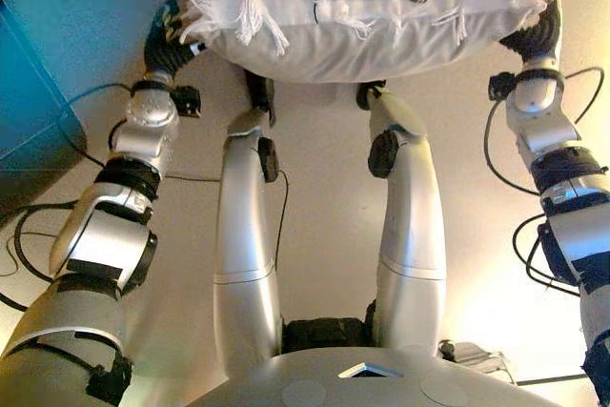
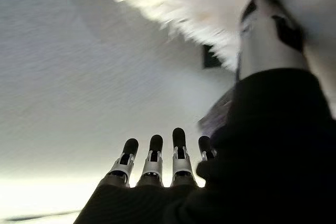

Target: Pick up the cushion and take it to the sofa

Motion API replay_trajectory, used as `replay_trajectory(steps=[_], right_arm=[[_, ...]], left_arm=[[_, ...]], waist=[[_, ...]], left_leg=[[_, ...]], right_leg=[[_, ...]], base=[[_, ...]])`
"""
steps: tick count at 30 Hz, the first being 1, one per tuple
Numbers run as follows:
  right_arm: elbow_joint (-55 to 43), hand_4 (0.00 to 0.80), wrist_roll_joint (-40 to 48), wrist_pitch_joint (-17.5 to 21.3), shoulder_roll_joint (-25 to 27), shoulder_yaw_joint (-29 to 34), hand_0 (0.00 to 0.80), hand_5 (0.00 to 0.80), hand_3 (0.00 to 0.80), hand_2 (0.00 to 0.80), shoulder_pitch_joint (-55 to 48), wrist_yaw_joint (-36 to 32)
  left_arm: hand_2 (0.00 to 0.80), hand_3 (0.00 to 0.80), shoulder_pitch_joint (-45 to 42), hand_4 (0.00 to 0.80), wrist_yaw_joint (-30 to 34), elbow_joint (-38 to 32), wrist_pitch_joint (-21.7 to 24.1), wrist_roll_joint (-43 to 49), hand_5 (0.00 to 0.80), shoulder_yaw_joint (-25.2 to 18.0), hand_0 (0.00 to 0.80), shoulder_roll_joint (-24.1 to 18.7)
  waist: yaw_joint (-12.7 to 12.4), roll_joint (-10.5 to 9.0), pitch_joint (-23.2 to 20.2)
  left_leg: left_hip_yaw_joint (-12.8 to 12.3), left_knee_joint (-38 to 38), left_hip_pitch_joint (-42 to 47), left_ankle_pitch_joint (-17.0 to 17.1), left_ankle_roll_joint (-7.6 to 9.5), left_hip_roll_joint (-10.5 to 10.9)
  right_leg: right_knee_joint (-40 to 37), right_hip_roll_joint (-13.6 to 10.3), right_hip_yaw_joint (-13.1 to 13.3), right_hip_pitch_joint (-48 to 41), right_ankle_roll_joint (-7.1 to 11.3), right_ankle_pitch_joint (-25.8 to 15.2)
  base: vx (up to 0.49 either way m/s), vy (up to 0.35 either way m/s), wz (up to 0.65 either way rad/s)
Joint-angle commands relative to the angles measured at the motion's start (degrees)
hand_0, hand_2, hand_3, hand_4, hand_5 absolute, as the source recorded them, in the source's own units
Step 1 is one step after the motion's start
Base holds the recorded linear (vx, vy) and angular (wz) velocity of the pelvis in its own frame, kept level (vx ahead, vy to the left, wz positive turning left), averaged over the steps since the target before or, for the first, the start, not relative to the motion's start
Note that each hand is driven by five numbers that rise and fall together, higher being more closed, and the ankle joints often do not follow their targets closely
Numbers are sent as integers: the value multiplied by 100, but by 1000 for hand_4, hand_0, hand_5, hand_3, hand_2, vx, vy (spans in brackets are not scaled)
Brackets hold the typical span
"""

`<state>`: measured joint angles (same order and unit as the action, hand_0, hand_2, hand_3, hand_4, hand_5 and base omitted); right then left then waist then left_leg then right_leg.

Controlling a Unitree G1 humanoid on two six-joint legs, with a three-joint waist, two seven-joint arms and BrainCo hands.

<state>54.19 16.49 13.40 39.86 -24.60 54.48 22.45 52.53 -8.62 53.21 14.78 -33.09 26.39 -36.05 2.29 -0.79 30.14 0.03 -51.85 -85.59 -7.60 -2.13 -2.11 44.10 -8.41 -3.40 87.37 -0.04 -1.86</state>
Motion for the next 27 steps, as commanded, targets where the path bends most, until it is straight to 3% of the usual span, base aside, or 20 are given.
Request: replay_trajectory(steps=[1,3,4,9,16,17,18,20,21,22,27], right_arm=[[-181,0,322,319,485,-233,0,0,0,0,15,-303],[-154,0,369,392,427,-335,0,0,0,0,226,-465],[-154,0,402,419,416,-371,0,0,0,0,349,-567],[-235,0,662,418,339,-575,0,0,0,0,604,-1174],[-965,0,1863,420,327,-700,0,0,0,0,480,-2877],[-1079,0,2106,384,334,-692,0,0,0,0,433,-3155],[-1165,0,2262,387,342,-688,0,0,0,0,381,-3371],[-1376,0,2535,313,368,-688,0,0,0,0,240,-3698],[-1446,267,2688,229,385,-686,267,267,267,267,182,-3830],[-1515,800,2779,207,392,-691,800,800,800,800,133,-3970],[-1777,800,2971,219,419,-683,800,800,800,800,-58,-4105]], left_arm=[[0,0,6,0,242,68,-3,-302,0,-27,0,-8],[0,0,212,0,526,120,-129,-486,0,40,0,3],[0,0,330,0,628,130,-117,-519,0,55,0,-5],[0,0,611,0,1122,43,-258,-940,0,227,0,58],[0,0,633,0,2404,-382,-671,-1736,0,445,0,94],[474,474,595,474,2633,-452,-710,-1828,474,471,474,94],[800,800,556,800,2789,-518,-669,-1840,800,481,800,95],[800,800,483,800,2935,-709,-617,-1792,800,574,800,83],[800,800,445,800,2907,-779,-605,-1836,800,617,800,87],[800,800,413,800,2822,-838,-587,-1847,800,637,800,86],[800,800,258,800,2870,-1083,-621,-2156,800,645,800,139]], waist=[[-52,293,-35],[-45,294,-35],[-42,294,-35],[0,255,-35],[71,199,-35],[79,192,-35],[84,187,-35],[99,172,-35],[102,165,-35],[103,157,-35],[105,156,-35]], left_leg=[[-34,195,-173,177,-191,23],[-36,197,-255,185,-201,19],[-73,313,-383,411,-160,4],[-133,377,-436,400,-185,-29],[-159,470,-437,418,-197,-11],[-162,473,-437,418,-198,-4],[-161,475,-437,416,-201,3],[-165,472,-437,424,-204,17],[-169,463,-437,431,-201,29],[-172,448,-437,440,-202,39],[-139,326,-437,449,-187,86]], right_leg=[[802,-18,-25,-59,372,583],[806,-28,-15,21,380,582],[685,-40,-44,147,328,370],[688,-77,20,256,339,378],[531,-110,76,258,371,302],[523,-111,85,258,374,295],[516,-112,94,258,378,293],[501,-115,115,258,387,270],[502,-119,122,258,387,255],[522,-123,131,258,389,255],[607,-139,167,258,400,220]], base=[[7,2,4],[-47,5,1],[-91,18,2],[-16,5,0],[26,5,2],[31,15,2],[0,0,0],[0,0,0],[0,0,0],[0,0,0],[0,0,0]])
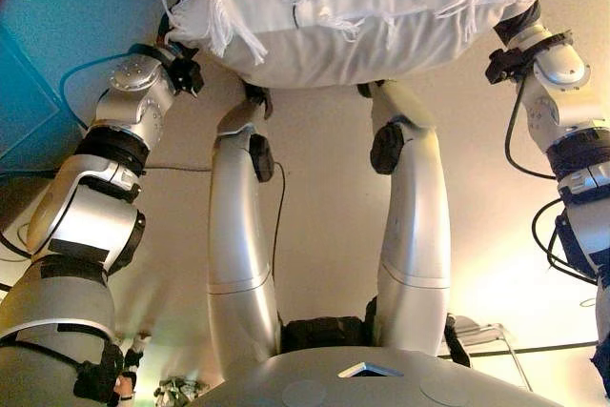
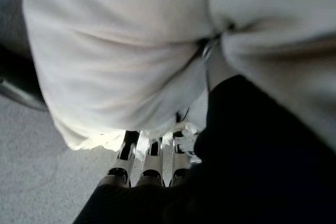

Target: Pick up the cushion and take it to the sofa

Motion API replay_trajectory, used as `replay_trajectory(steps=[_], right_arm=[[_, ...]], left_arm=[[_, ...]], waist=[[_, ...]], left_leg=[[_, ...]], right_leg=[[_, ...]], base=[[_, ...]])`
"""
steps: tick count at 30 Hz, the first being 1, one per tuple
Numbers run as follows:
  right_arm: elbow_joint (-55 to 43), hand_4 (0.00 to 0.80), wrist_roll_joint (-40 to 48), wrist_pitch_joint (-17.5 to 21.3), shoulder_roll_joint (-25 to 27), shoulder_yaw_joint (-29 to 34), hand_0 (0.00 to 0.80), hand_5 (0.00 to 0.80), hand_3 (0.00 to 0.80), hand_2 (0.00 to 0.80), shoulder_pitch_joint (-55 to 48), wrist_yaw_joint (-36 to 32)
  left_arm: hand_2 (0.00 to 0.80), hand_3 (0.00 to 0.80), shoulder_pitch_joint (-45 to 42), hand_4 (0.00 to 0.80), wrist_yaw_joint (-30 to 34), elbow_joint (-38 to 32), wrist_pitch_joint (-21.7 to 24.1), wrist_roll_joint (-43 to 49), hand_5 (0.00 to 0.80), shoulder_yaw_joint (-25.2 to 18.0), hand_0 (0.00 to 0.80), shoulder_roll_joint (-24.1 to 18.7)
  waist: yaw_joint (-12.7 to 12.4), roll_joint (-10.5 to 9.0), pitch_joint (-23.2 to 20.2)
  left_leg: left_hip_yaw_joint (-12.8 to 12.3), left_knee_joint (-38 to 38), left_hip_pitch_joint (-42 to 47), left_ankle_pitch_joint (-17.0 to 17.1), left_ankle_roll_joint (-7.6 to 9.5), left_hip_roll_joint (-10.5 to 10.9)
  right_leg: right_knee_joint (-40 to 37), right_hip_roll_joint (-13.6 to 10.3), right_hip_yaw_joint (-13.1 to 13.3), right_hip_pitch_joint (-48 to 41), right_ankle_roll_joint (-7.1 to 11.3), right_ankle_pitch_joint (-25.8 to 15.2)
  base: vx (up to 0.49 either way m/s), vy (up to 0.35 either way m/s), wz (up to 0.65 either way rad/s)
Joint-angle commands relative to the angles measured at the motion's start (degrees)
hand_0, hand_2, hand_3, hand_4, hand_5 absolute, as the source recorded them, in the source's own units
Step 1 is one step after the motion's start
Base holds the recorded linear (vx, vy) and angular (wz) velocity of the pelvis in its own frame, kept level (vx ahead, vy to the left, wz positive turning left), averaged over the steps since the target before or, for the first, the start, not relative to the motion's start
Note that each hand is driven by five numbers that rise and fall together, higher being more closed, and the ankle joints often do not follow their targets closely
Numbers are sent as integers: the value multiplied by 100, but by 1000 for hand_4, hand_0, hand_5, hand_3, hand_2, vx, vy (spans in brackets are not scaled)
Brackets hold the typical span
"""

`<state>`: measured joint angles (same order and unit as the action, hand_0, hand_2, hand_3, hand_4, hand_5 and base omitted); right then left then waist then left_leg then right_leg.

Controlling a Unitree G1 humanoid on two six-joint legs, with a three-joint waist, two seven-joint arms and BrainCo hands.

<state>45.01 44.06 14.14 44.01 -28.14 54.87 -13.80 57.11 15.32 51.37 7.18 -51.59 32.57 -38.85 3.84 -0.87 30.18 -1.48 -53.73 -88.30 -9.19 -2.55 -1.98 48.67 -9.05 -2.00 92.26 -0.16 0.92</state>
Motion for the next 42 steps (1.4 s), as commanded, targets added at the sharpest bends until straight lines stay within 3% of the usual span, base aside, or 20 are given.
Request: replay_trajectory(steps=[1,8,9,11,18,20,21,22,25,29,34,42], right_arm=[[-897,800,205,163,12,-310,800,800,800,800,-144,-453],[-1404,800,203,219,58,-70,800,800,800,800,-621,-147],[-1471,800,195,234,16,-3,800,800,800,800,-809,-112],[-1563,800,160,274,-23,133,800,800,800,800,-1077,-68],[-2087,800,-383,586,-485,700,800,800,800,800,-2345,-74],[-2198,800,-522,713,-659,872,800,800,800,800,-2554,-124],[-2246,800,-594,760,-732,946,800,800,800,800,-2591,-121],[-2309,800,-646,798,-832,996,800,800,800,800,-2657,-76],[-2544,800,-903,887,-1089,1163,800,800,800,800,-2949,10],[-3077,800,-1095,1079,-1365,1515,800,800,800,800,-3787,-116],[-3833,800,-1241,1367,-1455,1791,800,800,800,800,-4359,-326],[-5130,800,-1186,1178,-1745,2294,800,800,800,800,-4872,-717]], left_arm=[[800,800,-251,800,521,-958,150,-287,800,36,800,443],[800,800,-725,800,385,-1433,353,-136,800,17,800,544],[800,800,-910,800,381,-1498,417,-115,800,-6,800,595],[800,800,-1145,800,343,-1634,513,-37,800,-48,800,656],[800,800,-2396,800,364,-2397,1091,101,800,-302,800,842],[800,800,-2673,800,385,-2703,1205,123,800,-463,800,919],[800,800,-2724,800,385,-2821,1242,147,800,-516,800,943],[800,800,-2805,800,383,-2928,1316,177,800,-535,800,988],[800,800,-3127,800,422,-3172,1478,237,800,-628,800,1159],[800,800,-3876,800,633,-3607,1523,-35,800,-978,800,1350],[800,800,-4463,800,916,-4153,1696,-217,800,-1402,800,1494],[800,800,-5225,800,1186,-5407,1547,-369,800,-1986,800,1685]], waist=[[-52,165,-38],[-80,159,-38],[-109,211,-38],[-136,259,-38],[-190,270,-38],[-218,254,-38],[-225,242,-38],[-229,228,-38],[-234,198,-38],[-296,80,-91],[-375,-26,-500],[-442,-3,-1377]], left_leg=[[16,507,-165,619,-149,90],[67,473,-165,773,-152,138],[161,199,-156,575,-185,126],[207,75,-150,617,-183,105],[222,405,927,836,-218,0],[196,928,1602,938,-244,-60],[167,1371,1852,1240,-227,-96],[163,1721,2242,1306,-242,-130],[95,2468,3308,1407,-231,-165],[-135,3283,4876,1396,-141,-56],[-320,3790,5757,1289,-76,-1],[-303,4683,7250,1284,-27,26]], right_leg=[[150,-81,34,-231,419,-79],[203,-85,64,-235,446,-263],[417,-70,48,-307,507,-70],[494,-73,9,-362,520,-94],[329,-121,-23,-1325,675,-343],[-106,-109,-91,-1956,729,-399],[-556,-103,-145,-2207,690,-653],[-915,-98,-173,-2591,699,-672],[-1778,-109,-314,-3669,716,-682],[-2766,-156,-720,-5284,756,-676],[-3350,-135,-952,-6256,691,-567],[-4101,-111,-1000,-7745,729,-532]], base=[[3,-5,3],[10,-1,0],[75,5,-4],[59,14,-8],[19,-8,-4],[-72,-30,-12],[-137,-38,-27],[-145,-46,-14],[-41,-50,21],[77,-62,-7],[60,-4,6],[92,23,-3]])
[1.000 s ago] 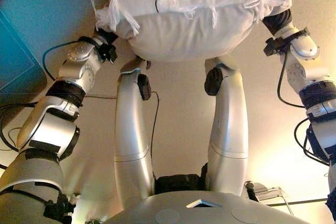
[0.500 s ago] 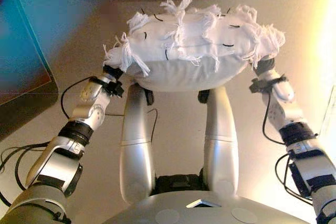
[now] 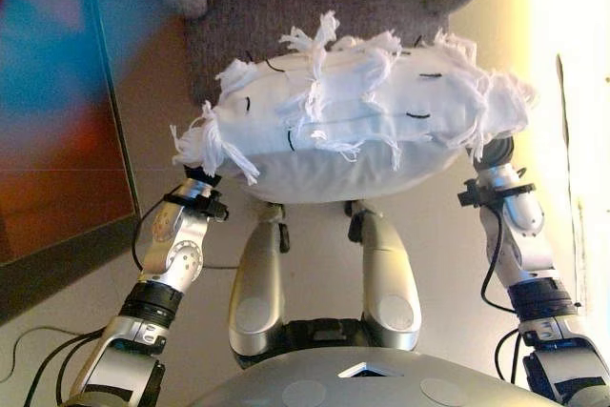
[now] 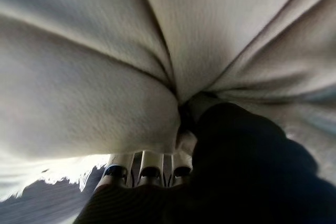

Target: Pick up the cushion and take it to the sofa

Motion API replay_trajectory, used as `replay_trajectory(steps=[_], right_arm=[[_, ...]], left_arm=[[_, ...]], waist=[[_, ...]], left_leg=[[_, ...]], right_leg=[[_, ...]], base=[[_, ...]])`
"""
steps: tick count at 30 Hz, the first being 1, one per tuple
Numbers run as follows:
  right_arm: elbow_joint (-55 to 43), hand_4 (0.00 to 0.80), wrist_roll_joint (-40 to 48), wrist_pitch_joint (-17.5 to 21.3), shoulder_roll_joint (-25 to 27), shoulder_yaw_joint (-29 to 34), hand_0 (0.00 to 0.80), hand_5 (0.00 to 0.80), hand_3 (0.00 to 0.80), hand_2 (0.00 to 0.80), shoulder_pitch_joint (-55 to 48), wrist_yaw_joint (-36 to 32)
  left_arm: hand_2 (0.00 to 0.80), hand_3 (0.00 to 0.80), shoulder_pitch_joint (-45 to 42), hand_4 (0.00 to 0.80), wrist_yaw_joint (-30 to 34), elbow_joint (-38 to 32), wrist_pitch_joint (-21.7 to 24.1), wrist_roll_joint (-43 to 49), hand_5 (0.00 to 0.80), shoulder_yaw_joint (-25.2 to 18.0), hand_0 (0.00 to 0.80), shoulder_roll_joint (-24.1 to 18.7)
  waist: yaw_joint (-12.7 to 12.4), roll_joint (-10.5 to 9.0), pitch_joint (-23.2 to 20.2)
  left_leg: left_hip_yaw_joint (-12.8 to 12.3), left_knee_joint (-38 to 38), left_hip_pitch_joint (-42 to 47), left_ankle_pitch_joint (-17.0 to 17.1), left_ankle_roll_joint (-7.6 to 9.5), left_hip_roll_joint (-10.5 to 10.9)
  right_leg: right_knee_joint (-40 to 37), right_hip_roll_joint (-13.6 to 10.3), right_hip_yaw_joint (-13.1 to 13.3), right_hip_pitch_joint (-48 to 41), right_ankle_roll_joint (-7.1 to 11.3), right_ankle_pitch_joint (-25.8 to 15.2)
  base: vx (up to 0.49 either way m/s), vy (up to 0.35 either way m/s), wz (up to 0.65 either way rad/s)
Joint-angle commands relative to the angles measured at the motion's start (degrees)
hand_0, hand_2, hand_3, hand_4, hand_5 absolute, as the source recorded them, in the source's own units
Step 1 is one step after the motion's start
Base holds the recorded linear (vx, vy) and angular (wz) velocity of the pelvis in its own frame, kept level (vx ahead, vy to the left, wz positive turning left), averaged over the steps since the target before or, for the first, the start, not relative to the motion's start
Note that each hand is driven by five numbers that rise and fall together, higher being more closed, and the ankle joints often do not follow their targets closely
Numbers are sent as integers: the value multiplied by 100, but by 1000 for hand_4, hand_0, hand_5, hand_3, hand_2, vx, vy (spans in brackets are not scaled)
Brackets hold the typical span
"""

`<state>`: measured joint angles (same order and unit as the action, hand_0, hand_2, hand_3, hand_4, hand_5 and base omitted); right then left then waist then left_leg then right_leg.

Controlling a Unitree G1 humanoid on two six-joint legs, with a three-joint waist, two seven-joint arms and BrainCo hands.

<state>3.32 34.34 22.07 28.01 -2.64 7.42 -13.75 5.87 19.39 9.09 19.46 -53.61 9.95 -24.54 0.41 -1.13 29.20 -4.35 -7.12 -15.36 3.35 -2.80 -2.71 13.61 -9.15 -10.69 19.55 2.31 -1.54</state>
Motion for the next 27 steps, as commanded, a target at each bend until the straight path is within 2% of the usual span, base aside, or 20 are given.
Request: replay_trajectory(steps=[1,7,12,15,20,26,27], right_arm=[[-1138,800,-100,319,-225,-195,800,800,800,800,-266,-849],[-1819,800,233,192,-356,15,800,800,800,800,-716,-1199],[-2276,800,22,180,-403,58,800,800,800,800,-908,-661],[-2452,800,-331,298,-459,-10,800,800,800,800,-876,-220],[-2613,800,-806,347,-396,-60,800,800,800,800,-679,440],[-2720,800,-835,366,-225,-161,800,800,800,800,-564,726],[-2740,800,-814,395,-161,-136,800,800,800,800,-540,776]], left_arm=[[800,800,-239,800,785,-1406,267,-115,800,215,800,281],[800,800,-697,800,1007,-2121,98,-244,800,-105,800,344],[800,800,-892,800,414,-2463,29,39,800,-317,800,316],[800,800,-879,800,128,-2552,110,169,800,-341,800,322],[800,800,-733,800,30,-2729,234,116,800,-364,800,322],[800,800,-608,800,-190,-2802,382,212,800,-303,800,271],[800,800,-607,800,-190,-2813,511,198,800,-359,800,258]], waist=[[-114,10,-1497],[-142,25,-2271],[-126,44,-2558],[-122,47,-2634],[-139,35,-2682],[-87,-19,-2649],[-78,-66,-2595]], left_leg=[[-31,237,297,34,-2,94],[-51,876,1298,76,-8,17],[-18,1130,1822,10,11,-9],[-8,1183,1961,-27,21,-31],[35,1212,2024,-50,-3,-90],[-6,1108,2102,-32,-67,-218],[-47,807,2058,-101,-105,-233]], right_leg=[[-810,-81,-156,-833,482,-295],[-1361,59,-128,-1813,416,-298],[-1592,144,-64,-2315,368,-270],[-1653,182,-52,-2470,343,-246],[-1731,245,-59,-2592,317,-225],[-1620,387,45,-2576,195,-121],[-1527,393,38,-2542,139,-100]], base=[[204,1,6],[217,8,3],[122,-6,4],[74,-30,0],[42,-69,-2],[43,-125,-2],[11,-148,-3]])
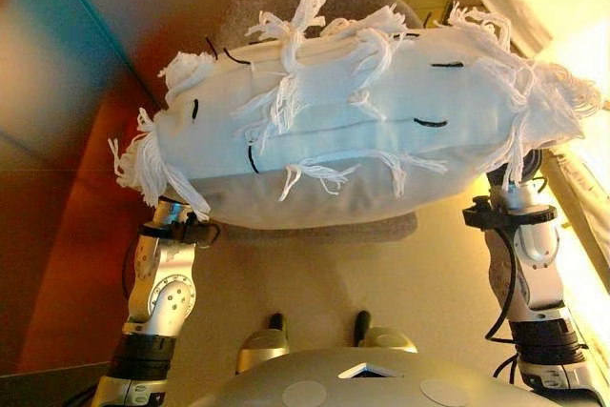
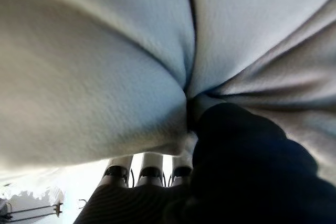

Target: Pick up the cushion and take it to the sofa

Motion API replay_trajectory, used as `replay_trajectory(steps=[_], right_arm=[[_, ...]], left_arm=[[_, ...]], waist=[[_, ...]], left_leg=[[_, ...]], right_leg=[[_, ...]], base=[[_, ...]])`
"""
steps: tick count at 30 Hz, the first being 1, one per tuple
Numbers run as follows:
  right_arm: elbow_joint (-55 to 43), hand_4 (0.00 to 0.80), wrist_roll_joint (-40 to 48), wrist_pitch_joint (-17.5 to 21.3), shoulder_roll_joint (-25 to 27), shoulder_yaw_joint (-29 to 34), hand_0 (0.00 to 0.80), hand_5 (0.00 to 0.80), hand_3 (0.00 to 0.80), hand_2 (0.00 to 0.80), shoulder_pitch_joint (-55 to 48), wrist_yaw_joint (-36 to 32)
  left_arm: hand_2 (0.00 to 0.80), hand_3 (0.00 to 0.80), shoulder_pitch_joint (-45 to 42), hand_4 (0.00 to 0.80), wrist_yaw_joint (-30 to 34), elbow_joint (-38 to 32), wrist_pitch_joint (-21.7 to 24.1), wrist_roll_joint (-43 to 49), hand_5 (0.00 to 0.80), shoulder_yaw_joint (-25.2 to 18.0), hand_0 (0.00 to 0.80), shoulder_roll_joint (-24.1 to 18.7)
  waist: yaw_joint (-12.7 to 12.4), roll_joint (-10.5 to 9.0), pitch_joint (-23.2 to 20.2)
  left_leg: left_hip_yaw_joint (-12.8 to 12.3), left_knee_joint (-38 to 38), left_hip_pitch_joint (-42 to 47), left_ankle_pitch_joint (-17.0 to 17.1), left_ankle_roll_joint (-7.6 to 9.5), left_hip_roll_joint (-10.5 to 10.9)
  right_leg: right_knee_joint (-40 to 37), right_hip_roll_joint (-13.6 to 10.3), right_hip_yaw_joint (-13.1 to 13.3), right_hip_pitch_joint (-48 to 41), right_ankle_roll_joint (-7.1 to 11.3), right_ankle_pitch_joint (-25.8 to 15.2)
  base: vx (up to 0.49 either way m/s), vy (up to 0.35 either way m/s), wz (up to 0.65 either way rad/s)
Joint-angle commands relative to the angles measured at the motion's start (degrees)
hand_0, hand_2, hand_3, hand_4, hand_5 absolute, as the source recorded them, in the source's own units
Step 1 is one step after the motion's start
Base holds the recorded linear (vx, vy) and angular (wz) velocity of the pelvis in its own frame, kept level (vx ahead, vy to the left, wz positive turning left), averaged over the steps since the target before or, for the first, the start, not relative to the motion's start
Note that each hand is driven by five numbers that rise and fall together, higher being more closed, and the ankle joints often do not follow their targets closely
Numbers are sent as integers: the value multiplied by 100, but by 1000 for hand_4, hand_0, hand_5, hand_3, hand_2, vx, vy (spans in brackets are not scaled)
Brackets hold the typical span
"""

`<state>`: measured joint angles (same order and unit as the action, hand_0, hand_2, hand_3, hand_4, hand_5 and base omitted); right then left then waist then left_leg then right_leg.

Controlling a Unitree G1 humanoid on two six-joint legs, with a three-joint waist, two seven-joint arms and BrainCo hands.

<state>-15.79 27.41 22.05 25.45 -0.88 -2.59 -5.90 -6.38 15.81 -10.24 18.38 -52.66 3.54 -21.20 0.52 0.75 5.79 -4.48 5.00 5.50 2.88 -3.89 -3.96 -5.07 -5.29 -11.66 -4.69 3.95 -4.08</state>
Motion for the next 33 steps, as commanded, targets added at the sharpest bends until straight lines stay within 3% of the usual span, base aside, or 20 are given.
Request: replay_trajectory(steps=[1,2,5,8,10,12,14,15,18,22,25,28,30,31,33], right_arm=[[-837,800,-112,446,143,-310,800,800,800,800,501,-6],[-837,800,-93,510,175,-314,800,800,800,800,534,-14],[-851,800,-117,879,198,-443,800,800,800,800,668,-89],[-813,800,-242,943,112,-552,800,800,800,800,889,-45],[-822,800,-402,755,16,-630,800,800,800,800,1101,68],[-824,800,-525,607,-48,-770,800,800,800,800,1258,152],[-783,800,-597,550,-74,-868,800,800,800,800,1313,229],[-760,800,-616,542,-68,-891,800,800,800,800,1300,248],[-785,800,-489,380,-30,-862,800,800,800,800,1169,187],[-852,800,-405,320,-85,-818,800,800,800,800,956,-20],[-831,800,-258,401,-35,-777,800,800,800,800,933,-96],[-730,800,-191,401,38,-763,800,800,800,800,1002,53],[-741,800,-136,314,43,-711,800,800,800,800,953,213],[-746,800,-148,302,6,-711,800,800,800,800,927,266],[-754,800,-286,283,-90,-715,800,800,800,800,833,368]], left_arm=[[800,800,624,800,158,-885,742,124,800,243,800,-83],[800,800,630,800,148,-895,859,128,800,215,800,-87],[800,800,604,800,103,-962,1351,181,800,85,800,-49],[800,800,710,800,91,-1042,1451,246,800,-7,800,23],[800,800,800,800,7,-1109,1379,344,800,-69,800,55],[800,800,847,800,-150,-1138,1338,394,800,-56,800,56],[800,800,896,800,-221,-1044,1348,462,800,9,800,85],[800,800,890,800,-255,-1024,1369,454,800,52,800,75],[800,800,691,800,-306,-1043,1341,355,800,3,800,48],[800,800,464,800,-216,-1051,1361,309,800,-137,800,132],[800,800,530,800,-233,-987,1380,384,800,-176,800,162],[800,800,611,800,-354,-1002,1309,392,800,-196,800,93],[800,800,636,800,-442,-1039,1171,356,800,-233,800,57],[800,800,633,800,-448,-1080,1105,411,800,-229,800,52],[800,800,654,800,-436,-1060,982,540,800,-176,800,33]], waist=[[-82,-303,-210],[-80,-338,-175],[-134,-509,86],[-244,-535,257],[-412,-389,305],[-553,-184,336],[-675,-40,305],[-756,2,284],[-999,40,209],[-1162,150,153],[-1127,146,149],[-1182,46,29],[-1271,-61,-129],[-1316,-94,-214],[-1281,-88,-345]], left_leg=[[-50,-770,-119,-177,0,-94],[-56,-1021,-214,-291,6,-84],[81,-2660,-821,-32,77,-94],[164,-3574,-1388,50,206,90],[323,-3226,-1624,168,237,373],[277,-2542,-1699,498,176,421],[66,-1628,-1786,844,81,294],[76,-1243,-1857,1044,37,257],[423,-442,-1962,1528,-115,142],[643,-171,-2129,1730,-288,-315],[451,-169,-2218,1697,-392,-506],[290,-285,-2115,1492,-284,-347],[220,-752,-2180,1175,0,-59],[223,-911,-2215,1047,127,58],[178,-1143,-2165,844,324,186]], right_leg=[[418,-8,129,-74,-69,165],[472,-20,132,-40,-97,177],[758,17,281,50,-352,250],[1050,110,434,13,-460,370],[1208,278,555,-89,-418,538],[1285,512,696,-282,-429,818],[1211,636,795,-615,-415,1018],[1166,647,867,-795,-397,1091],[1230,561,1103,-1237,-336,1386],[1591,478,1180,-1354,-286,1794],[1986,155,1027,-1483,-176,2154],[2362,-347,895,-1657,193,1624],[2902,-646,844,-1772,430,804],[3247,-703,900,-1758,434,439],[3551,-452,1153,-1432,372,-130]], base=[[8,-155,-5],[6,-175,-9],[19,-206,-24],[97,-143,-54],[240,-1,-23],[340,43,-33],[452,107,-76],[554,157,-67],[585,177,11],[541,232,-14],[594,308,-18],[539,328,-22],[525,306,16],[581,261,43],[541,223,18]])
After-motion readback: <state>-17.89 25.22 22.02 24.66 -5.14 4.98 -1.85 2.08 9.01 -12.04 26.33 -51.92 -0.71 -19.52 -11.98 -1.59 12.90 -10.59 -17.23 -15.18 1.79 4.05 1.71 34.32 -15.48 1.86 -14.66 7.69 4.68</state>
